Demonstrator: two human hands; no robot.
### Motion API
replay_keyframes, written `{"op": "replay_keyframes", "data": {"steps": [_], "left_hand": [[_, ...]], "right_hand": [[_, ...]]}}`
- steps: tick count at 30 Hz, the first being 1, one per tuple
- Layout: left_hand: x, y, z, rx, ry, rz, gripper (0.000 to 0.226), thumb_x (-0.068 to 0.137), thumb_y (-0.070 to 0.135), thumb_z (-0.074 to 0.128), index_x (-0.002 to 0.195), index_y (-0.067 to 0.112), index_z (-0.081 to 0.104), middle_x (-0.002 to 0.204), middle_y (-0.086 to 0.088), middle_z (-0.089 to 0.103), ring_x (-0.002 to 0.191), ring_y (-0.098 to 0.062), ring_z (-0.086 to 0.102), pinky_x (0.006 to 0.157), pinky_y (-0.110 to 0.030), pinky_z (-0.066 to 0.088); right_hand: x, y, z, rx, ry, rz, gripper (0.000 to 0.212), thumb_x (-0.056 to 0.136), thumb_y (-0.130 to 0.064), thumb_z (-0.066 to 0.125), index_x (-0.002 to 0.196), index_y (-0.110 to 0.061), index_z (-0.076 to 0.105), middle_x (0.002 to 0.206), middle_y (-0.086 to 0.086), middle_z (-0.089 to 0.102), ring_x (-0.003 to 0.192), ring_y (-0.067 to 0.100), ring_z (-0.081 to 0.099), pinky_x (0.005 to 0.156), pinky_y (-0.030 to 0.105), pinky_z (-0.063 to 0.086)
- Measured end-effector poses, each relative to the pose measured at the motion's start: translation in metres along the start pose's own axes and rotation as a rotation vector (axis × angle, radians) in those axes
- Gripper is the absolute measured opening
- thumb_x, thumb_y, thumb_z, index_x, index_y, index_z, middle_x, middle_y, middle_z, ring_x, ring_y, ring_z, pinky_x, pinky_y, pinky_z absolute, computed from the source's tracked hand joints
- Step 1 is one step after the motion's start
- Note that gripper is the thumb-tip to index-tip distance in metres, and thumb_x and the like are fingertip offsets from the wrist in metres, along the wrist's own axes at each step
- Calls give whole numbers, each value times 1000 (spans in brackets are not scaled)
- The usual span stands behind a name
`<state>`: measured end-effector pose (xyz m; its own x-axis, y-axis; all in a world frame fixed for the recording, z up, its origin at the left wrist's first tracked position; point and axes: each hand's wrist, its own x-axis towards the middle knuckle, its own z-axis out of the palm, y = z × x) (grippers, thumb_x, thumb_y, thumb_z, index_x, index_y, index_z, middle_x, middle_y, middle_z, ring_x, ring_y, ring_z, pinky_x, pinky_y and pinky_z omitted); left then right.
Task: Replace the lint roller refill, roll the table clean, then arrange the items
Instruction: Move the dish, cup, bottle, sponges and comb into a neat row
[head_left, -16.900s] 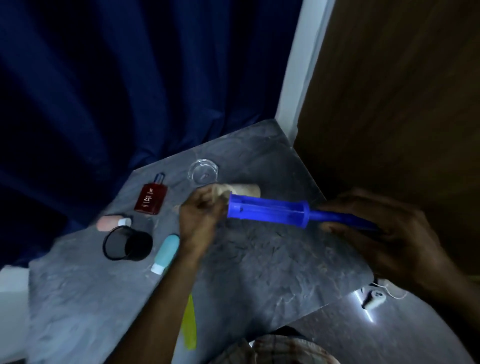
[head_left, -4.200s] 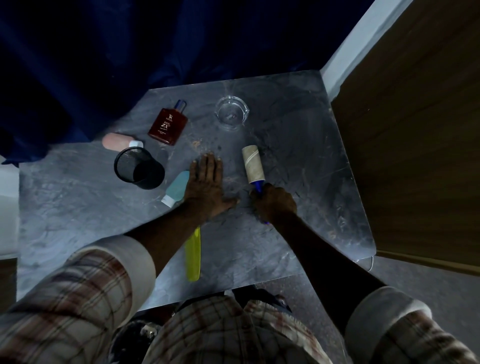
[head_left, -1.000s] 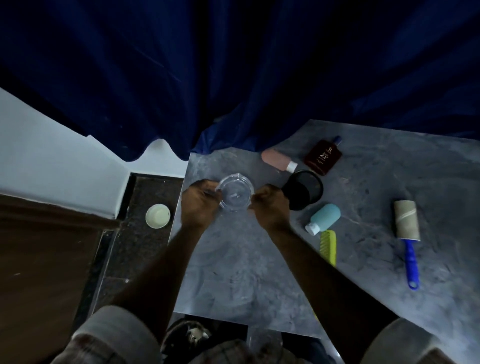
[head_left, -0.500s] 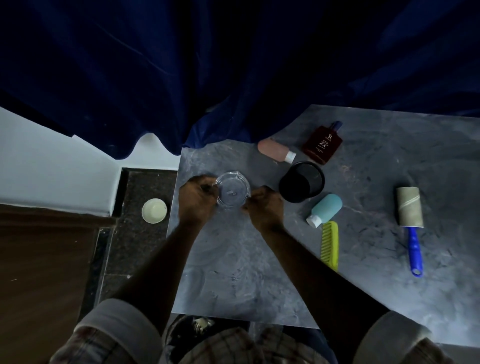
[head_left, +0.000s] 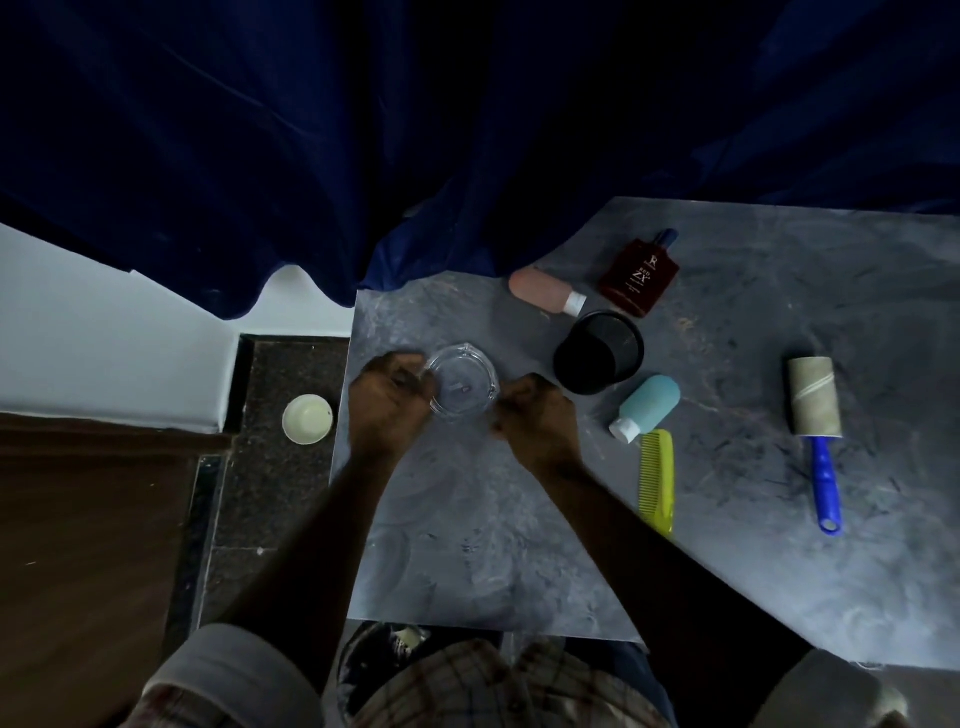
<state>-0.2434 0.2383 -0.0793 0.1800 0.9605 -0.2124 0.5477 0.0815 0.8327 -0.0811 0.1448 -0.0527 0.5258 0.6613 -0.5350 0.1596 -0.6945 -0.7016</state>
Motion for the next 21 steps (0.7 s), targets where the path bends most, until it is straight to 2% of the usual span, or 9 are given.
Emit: {"op": "replay_keyframes", "data": {"steps": [2,4,6,7,9,12,14,17,21], "left_hand": [[-1,7,-1,69,84,33,34,86,27,77,117,14,76,113,-4,78,103,-23,75,95,-48,60],[-6,22,5,61,85,158,40,84,28,77,121,14,73,120,-2,75,108,-18,72,98,-37,59],[-15,44,19,43,-15,305,47,83,28,77,128,15,69,125,-1,71,108,-9,68,95,-19,55],[-19,56,29,64,-87,354,52,83,29,78,133,18,67,128,1,69,104,-8,68,92,-17,55],[-22,79,52,114,-234,390,65,83,26,81,144,20,60,137,1,64,98,-12,69,90,-26,59],[-17,102,82,180,-389,302,84,82,24,87,156,18,48,151,-5,55,123,-22,66,105,-37,57],[-16,109,96,209,-444,260,85,80,25,89,155,17,49,152,-8,57,132,-26,64,109,-39,55],[-18,109,100,188,-434,283,79,79,25,90,149,15,55,145,-9,64,121,-28,71,103,-38,58],[-35,95,79,180,-341,391,78,80,32,88,149,18,56,139,-7,66,100,-15,73,90,-23,56]], "right_hand": [[-18,6,-19,-134,77,-169,12,86,-23,68,98,-23,69,87,1,78,79,19,75,75,35,62],[-37,14,-47,-272,252,-347,22,88,-30,70,109,-29,63,91,-7,72,73,8,68,64,24,55],[-45,19,-75,-321,407,-434,33,86,-28,70,117,-29,59,106,-5,63,79,9,63,63,25,52],[-43,22,-87,-326,459,-454,40,84,-24,72,121,-26,58,115,-1,59,87,14,63,66,26,51],[-33,27,-104,-326,470,-450,57,79,-15,76,132,-19,55,130,5,51,107,23,61,77,26,49],[-10,30,-112,-375,349,-405,68,80,-11,78,142,-13,51,145,10,46,127,30,54,89,26,48],[3,30,-112,-401,275,-356,58,83,-13,76,138,-11,56,146,13,48,126,34,58,94,35,53],[9,32,-114,-360,244,-369,32,83,-12,76,114,-9,69,140,12,55,113,32,66,92,46,58],[-15,41,-117,-286,271,-526,23,79,-16,82,99,-13,70,131,5,60,93,11,65,76,41,60]]}}
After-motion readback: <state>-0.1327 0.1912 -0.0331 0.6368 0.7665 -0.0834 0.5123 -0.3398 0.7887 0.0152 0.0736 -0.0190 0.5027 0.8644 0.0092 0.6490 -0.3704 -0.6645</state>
